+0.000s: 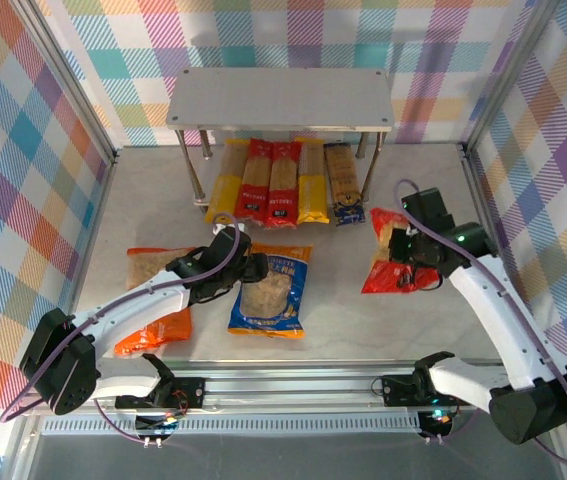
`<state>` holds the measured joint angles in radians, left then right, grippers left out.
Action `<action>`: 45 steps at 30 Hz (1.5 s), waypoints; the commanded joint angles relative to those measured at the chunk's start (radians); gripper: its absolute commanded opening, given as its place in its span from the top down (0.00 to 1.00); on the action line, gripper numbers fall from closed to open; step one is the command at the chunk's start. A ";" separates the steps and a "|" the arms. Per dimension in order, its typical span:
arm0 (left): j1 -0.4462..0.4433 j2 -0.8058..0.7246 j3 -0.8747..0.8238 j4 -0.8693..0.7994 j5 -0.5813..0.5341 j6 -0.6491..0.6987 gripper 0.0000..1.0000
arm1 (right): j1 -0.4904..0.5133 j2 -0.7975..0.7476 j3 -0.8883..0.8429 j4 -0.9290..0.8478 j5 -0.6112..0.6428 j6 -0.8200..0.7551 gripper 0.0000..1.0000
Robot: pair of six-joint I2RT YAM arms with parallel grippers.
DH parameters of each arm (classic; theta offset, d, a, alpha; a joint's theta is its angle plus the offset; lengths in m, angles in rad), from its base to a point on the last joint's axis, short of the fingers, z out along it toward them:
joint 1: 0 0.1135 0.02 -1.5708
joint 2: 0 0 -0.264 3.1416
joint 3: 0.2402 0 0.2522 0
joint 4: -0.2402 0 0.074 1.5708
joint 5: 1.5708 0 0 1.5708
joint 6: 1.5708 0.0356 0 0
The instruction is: Place and organize the pasta boxes and bags onto the shelf
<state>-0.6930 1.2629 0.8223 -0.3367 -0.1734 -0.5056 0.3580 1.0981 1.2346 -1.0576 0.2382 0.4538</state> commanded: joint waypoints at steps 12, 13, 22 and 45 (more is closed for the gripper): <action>0.021 -0.022 0.045 0.021 0.016 0.028 0.30 | -0.004 0.306 0.875 0.125 0.005 -0.240 1.00; 0.023 -0.025 0.045 0.021 0.016 0.029 0.30 | -0.004 0.360 0.960 0.128 0.009 -0.259 1.00; 0.030 -0.043 0.044 0.001 0.004 0.031 0.30 | -0.007 0.725 1.418 0.259 -0.012 -0.364 1.00; 0.044 -0.055 0.035 -0.022 -0.007 0.024 0.30 | -0.057 0.963 1.469 0.385 -0.063 -0.300 1.00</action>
<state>-0.6575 1.2213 0.8371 -0.3405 -0.1699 -0.4957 0.3065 2.0521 2.6534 -0.8005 0.1959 0.1333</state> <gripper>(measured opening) 0.705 0.183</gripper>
